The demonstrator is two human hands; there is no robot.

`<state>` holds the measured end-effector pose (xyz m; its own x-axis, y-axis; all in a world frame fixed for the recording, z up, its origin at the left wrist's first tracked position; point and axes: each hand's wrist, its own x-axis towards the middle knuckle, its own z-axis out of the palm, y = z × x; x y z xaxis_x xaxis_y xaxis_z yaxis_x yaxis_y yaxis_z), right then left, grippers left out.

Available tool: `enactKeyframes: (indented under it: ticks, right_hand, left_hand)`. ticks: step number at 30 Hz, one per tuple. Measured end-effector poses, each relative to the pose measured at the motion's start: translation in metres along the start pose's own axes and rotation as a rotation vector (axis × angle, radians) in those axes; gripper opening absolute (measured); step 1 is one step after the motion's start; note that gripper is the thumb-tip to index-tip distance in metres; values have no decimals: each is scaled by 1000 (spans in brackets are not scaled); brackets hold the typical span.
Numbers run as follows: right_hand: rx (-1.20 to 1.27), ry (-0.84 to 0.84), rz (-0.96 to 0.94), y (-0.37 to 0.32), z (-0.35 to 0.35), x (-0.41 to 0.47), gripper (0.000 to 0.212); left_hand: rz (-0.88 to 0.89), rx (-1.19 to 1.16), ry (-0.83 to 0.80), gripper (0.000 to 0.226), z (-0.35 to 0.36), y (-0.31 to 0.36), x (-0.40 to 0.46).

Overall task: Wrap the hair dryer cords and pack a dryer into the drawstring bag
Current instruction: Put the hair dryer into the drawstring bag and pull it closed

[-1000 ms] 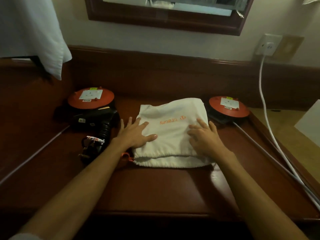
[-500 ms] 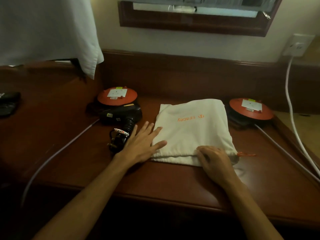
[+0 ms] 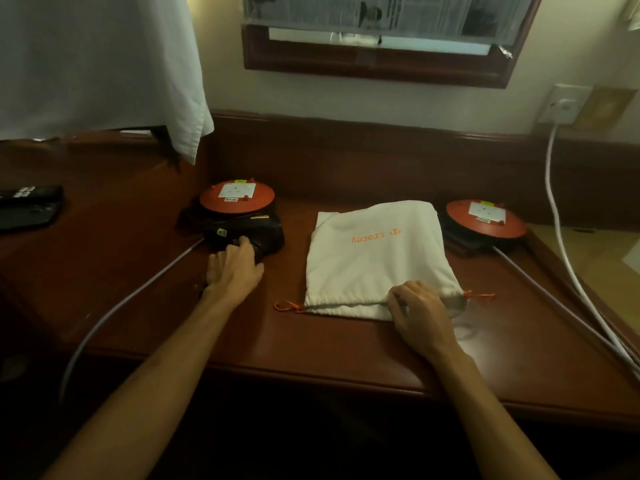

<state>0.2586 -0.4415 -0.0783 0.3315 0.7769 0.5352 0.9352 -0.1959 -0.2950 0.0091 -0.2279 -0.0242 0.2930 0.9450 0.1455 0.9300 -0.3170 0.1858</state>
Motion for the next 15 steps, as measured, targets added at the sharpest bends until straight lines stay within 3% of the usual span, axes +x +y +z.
enactKeyframes:
  ticks: [3, 5, 9, 11, 13, 15]
  right_hand:
    - [59, 93, 49, -12, 2, -2, 6]
    - [269, 114, 127, -38, 2, -6, 14]
    - [754, -52, 265, -98, -10, 2, 30]
    - [962, -115, 270, -118, -19, 12, 42]
    - [1088, -65, 286, -122, -32, 21, 43]
    - [1121, -8, 342, -111, -42, 24, 41]
  left_hand:
    - [73, -156, 40, 61, -1, -3, -12]
    - [125, -375, 56, 61, -4, 2, -26]
    - [323, -806, 141, 50, -21, 33, -62]
    - [432, -1045, 49, 40, -29, 55, -73]
    - [483, -1249, -122, 27, -29, 72, -77]
    - [500, -1295, -253, 41, -25, 83, -73]
